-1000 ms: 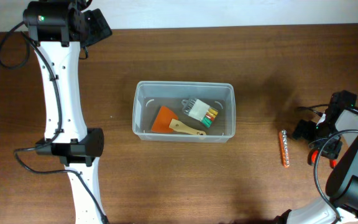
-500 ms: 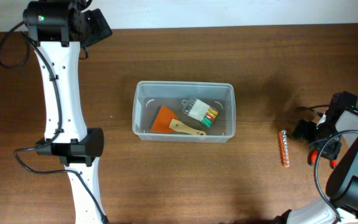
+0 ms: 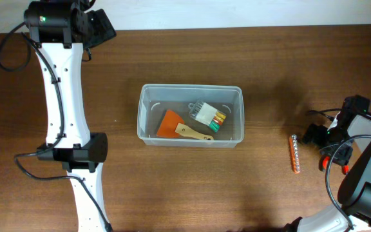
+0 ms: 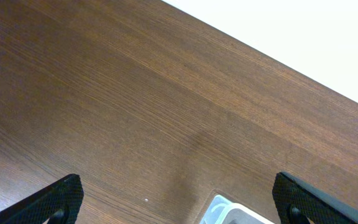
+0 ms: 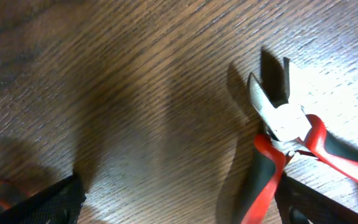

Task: Pack container

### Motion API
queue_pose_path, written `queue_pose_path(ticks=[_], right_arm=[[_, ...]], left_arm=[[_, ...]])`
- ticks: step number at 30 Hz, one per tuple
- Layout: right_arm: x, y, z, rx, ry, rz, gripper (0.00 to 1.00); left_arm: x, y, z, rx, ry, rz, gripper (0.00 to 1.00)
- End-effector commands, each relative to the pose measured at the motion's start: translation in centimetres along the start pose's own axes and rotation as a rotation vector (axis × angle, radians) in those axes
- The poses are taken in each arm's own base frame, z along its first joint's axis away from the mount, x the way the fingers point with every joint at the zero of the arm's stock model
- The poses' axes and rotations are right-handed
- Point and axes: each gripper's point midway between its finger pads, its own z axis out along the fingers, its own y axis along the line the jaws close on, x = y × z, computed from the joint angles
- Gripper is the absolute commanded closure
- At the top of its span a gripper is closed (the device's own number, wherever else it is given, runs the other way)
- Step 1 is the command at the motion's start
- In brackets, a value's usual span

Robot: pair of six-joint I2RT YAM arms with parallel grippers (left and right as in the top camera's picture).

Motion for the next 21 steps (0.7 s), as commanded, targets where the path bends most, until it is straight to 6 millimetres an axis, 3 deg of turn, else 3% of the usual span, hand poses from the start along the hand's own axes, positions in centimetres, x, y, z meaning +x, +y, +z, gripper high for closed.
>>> queue_pose_path(ticks=[1, 18, 21], right_arm=[[1.4, -0.2, 1.3, 0.012, 0.047, 0.01, 0.01], [1.3, -1.0, 1.3, 0.021, 0.048, 0.033, 0.0], [1.4, -1.8, 1.3, 0.021, 0.054, 0.057, 0.09]], left_arm=[[-0.6, 0.2, -1.4, 0.009, -0.033, 0.001, 0.01], [-0.6, 0.2, -1.4, 0.009, -0.033, 0.001, 0.01], [-0.6, 0.2, -1.4, 0.009, -0.033, 0.001, 0.01]])
